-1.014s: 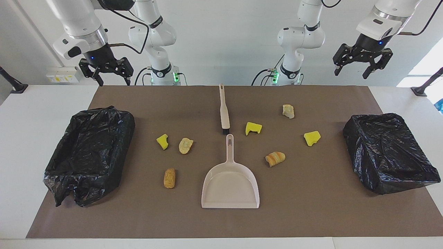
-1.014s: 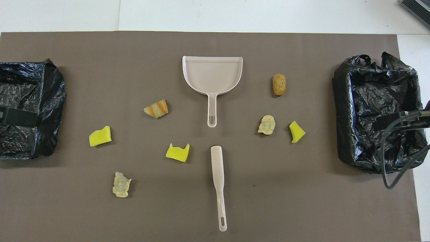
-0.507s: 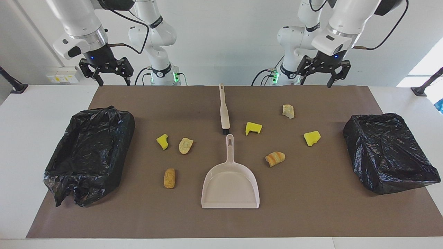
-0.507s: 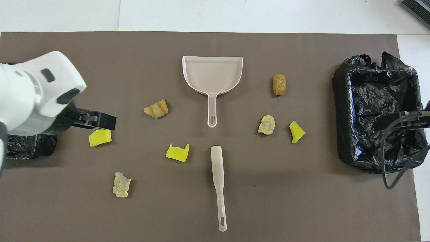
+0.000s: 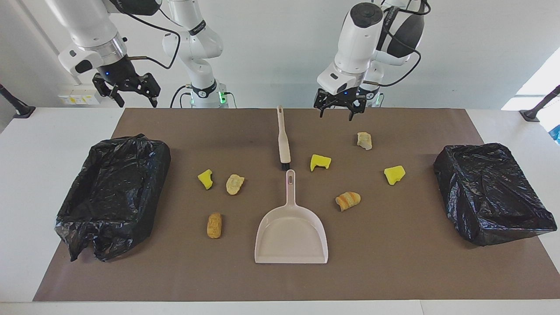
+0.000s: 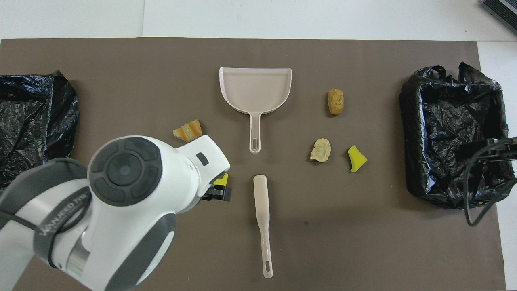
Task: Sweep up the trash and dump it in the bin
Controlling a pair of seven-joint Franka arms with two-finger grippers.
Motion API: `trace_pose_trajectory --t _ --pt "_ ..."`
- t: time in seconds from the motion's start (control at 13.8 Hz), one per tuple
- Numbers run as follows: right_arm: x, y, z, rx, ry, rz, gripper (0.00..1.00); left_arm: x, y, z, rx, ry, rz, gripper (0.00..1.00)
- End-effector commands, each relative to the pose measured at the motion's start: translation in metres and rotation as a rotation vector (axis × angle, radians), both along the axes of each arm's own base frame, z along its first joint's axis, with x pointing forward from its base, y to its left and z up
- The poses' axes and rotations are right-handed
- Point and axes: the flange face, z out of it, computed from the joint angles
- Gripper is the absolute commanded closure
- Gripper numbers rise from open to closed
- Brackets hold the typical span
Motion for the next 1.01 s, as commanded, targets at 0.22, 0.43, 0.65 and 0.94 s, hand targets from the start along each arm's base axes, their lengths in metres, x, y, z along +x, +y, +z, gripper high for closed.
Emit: trace_pose_trajectory --t 0.22,0.43,0.65,0.94 --pt "0.053 0.063 -0.079 -0.012 -0.028 0.035 0.0 -0.089 -0.078 -0.087 -0.021 -0.019 0.049 0.0" --pt "0.088 0.119 -0.112 -0.019 -0.012 -0.003 0.0 -0.123 -0.113 -0.129 -0.016 -0.018 0.035 0.0" --pt "0.127 0.144 -0.138 -0.011 -0.033 -0.046 0.0 -0.136 -0.121 -0.154 0.006 0.001 0.055 0.06" --pt "0.121 0.186 -0.153 0.008 -0.009 0.015 0.0 -0.148 -0.131 -0.178 0.005 0.03 0.054 0.12"
